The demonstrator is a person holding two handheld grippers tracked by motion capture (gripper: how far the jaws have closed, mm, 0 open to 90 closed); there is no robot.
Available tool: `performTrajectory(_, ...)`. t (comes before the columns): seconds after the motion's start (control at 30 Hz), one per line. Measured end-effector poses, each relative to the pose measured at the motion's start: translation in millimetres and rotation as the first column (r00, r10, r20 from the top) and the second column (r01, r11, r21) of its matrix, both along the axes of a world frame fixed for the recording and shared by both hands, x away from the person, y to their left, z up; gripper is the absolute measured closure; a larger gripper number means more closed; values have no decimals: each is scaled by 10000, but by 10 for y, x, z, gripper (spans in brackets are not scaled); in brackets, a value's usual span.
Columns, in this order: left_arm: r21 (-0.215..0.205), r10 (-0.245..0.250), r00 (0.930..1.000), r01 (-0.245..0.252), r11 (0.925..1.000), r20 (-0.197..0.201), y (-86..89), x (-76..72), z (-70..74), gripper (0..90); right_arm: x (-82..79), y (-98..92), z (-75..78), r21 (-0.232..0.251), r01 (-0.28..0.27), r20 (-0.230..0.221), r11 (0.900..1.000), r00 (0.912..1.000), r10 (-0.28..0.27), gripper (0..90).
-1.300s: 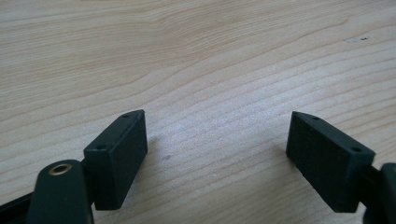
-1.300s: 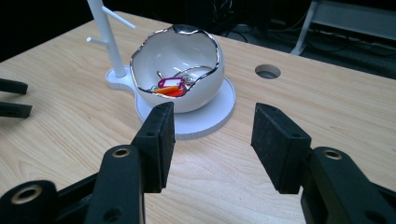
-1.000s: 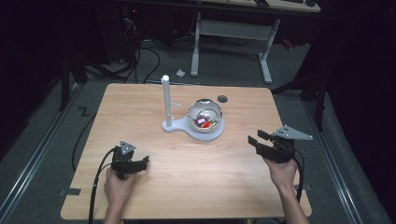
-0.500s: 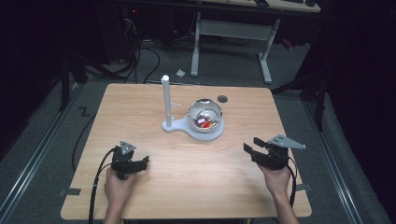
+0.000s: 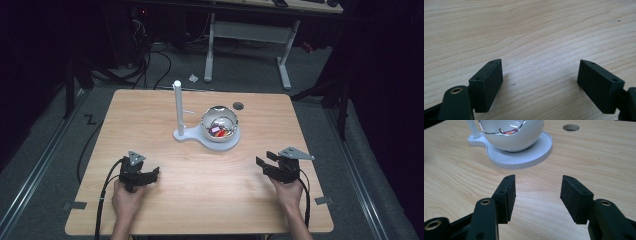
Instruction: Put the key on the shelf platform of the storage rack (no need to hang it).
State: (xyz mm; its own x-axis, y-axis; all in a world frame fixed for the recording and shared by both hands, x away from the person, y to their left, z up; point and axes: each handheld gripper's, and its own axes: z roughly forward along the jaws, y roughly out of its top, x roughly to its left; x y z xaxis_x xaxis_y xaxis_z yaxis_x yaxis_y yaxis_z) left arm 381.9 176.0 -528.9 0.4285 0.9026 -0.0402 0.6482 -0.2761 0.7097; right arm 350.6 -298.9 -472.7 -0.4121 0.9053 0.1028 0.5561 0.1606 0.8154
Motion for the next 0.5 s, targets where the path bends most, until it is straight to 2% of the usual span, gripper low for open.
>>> performTrajectory(0.33, 11, -7, 10000, 7, 10000, -5, 1, 0, 0, 209, 57, 27, -201, -381, 186, -475, 9991, 9987, -204, 472)
performTrajectory(0.5, 11, -7, 10000, 7, 10000, -4, 1, 0, 0, 209, 96, 33, -304, -804, 215, -830, 9965, 9962, -282, 472)
